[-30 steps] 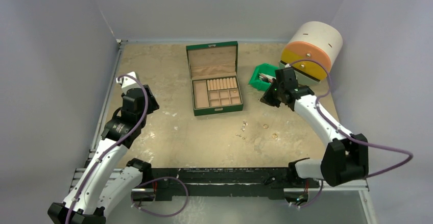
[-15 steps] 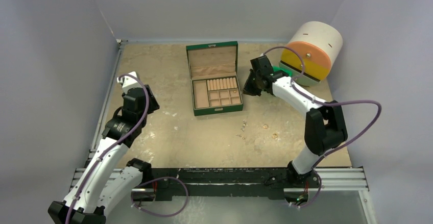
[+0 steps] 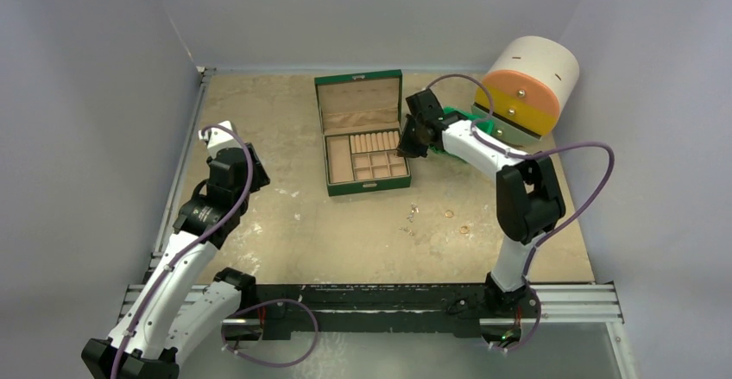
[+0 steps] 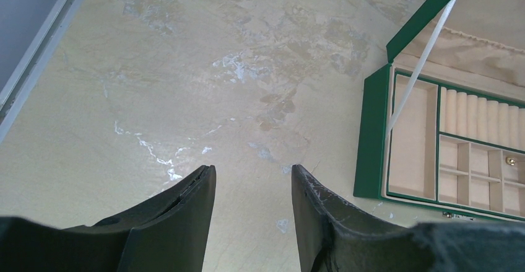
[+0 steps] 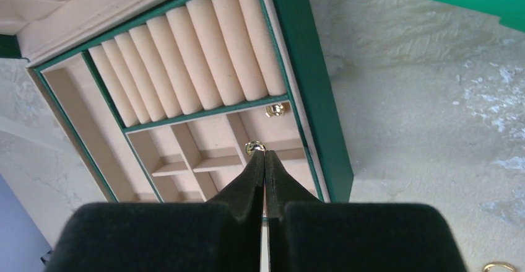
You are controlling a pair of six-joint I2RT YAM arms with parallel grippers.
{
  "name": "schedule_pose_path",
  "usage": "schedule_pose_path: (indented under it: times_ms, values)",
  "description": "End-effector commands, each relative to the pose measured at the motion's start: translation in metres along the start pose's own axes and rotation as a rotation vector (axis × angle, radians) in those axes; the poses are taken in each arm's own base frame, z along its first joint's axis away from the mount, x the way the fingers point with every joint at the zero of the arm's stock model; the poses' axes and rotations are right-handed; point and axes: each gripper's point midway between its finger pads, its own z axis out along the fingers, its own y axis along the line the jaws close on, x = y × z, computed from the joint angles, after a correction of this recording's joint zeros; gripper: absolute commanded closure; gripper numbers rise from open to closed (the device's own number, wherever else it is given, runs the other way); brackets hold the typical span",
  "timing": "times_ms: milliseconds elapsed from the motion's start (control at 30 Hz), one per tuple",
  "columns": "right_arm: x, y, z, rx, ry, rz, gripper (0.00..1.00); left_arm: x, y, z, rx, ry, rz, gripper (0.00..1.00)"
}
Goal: Organize the mixed jewelry
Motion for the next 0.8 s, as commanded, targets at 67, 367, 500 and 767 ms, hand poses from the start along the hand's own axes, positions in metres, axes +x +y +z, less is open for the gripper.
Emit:
schedule_pose_path:
  times_ms: [67, 367, 500, 767]
  values:
    - [-0.017, 0.016, 0.0, -0.019, -0.042, -0.024, 1.0, -0.018, -0.005, -0.001, 0.012, -0.057, -0.014, 0.52]
    - [-0.01, 0.017, 0.007, -0.009, -0.02, -0.034, 1.0, -0.018, -0.005, -0.001, 0.01, -0.057, -0.013, 0.52]
    - [-0.007, 0.016, 0.009, -0.005, -0.014, -0.034, 1.0, -0.017, -0.005, -0.001, 0.01, -0.054, -0.011, 0.52]
    - [-0.004, 0.016, 0.012, 0.001, -0.003, -0.036, 0.92, -0.017, -0.005, 0.0, 0.009, -0.052, -0.01, 0.53]
